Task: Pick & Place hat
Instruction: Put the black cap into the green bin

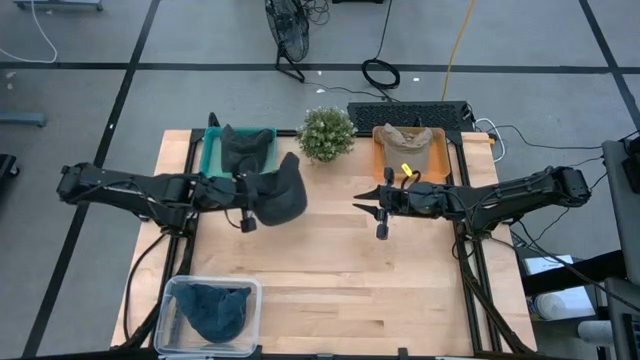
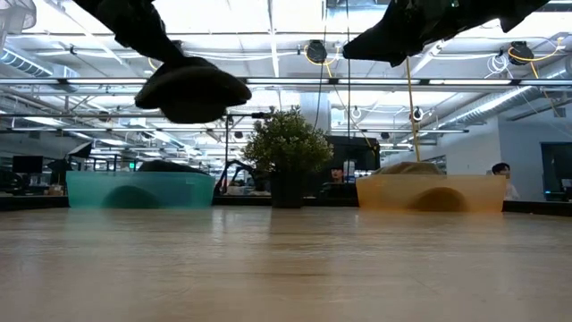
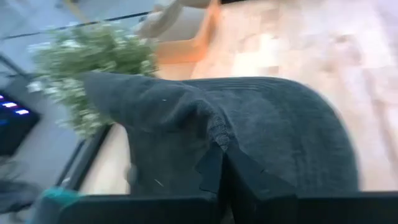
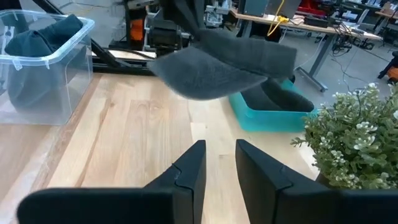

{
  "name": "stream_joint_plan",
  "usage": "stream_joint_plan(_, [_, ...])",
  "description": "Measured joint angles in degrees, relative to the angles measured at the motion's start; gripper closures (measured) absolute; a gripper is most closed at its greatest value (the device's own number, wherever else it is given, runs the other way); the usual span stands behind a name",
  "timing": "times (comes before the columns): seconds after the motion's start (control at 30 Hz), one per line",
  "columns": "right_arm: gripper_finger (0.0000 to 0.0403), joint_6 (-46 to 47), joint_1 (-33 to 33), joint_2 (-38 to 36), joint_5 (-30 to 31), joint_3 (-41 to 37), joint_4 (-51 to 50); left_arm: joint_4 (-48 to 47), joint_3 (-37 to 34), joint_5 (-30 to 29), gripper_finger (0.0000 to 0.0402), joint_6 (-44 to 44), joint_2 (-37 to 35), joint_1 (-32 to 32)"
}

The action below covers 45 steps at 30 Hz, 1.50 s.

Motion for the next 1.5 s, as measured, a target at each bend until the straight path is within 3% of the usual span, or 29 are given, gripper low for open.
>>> stream_joint_plan(0.43, [0.0328, -2.12, -0.33, 5.68, -0.02, -0.04, 5.05, -10.41, 0.0, -12.59, 0.0382, -1.79, -2.48, 0.04])
stream_joint_plan(0.67, [0.0328, -3.06, -0.32, 6.04, -0.26, -0.04, 9.27, -11.79, 0.0, -13.62, 0.0396, 1.89, -2.48, 0.0])
stream_joint_plan(0.8, [0.0328, -3.74, -0.28, 5.93, -1.99, -0.04, 13.07, -11.75, 0.0, -13.63, 0.0382, 7.64, -2.56, 0.86])
stream_joint_plan(1.03, [0.0328, -4.59, 0.43, 5.65, -7.84, -0.04, 11.96, -13.43, 0.0, -13.66, 0.0394, 12.84, -3.8, 5.03])
stream_joint_plan(1.17, [0.0328, -5.46, 1.84, 5.62, -8.06, -0.04, 8.9, -13.92, 0.0, -13.64, 0.0389, 13.75, -4.34, 6.67])
stream_joint_plan(1.3, [0.0328, -6.67, 3.09, 5.63, -8.04, -0.04, 5.99, -16.1, 0.0, -10.34, 0.0395, 13.82, -4.62, 8.71])
stream_joint_plan(1.5, [0.0328, -6.67, 3.96, 5.67, -8.06, -0.04, 1.77, -22.61, 1.84, 1.42, 0.0392, 11.6, -4.53, 14.41])
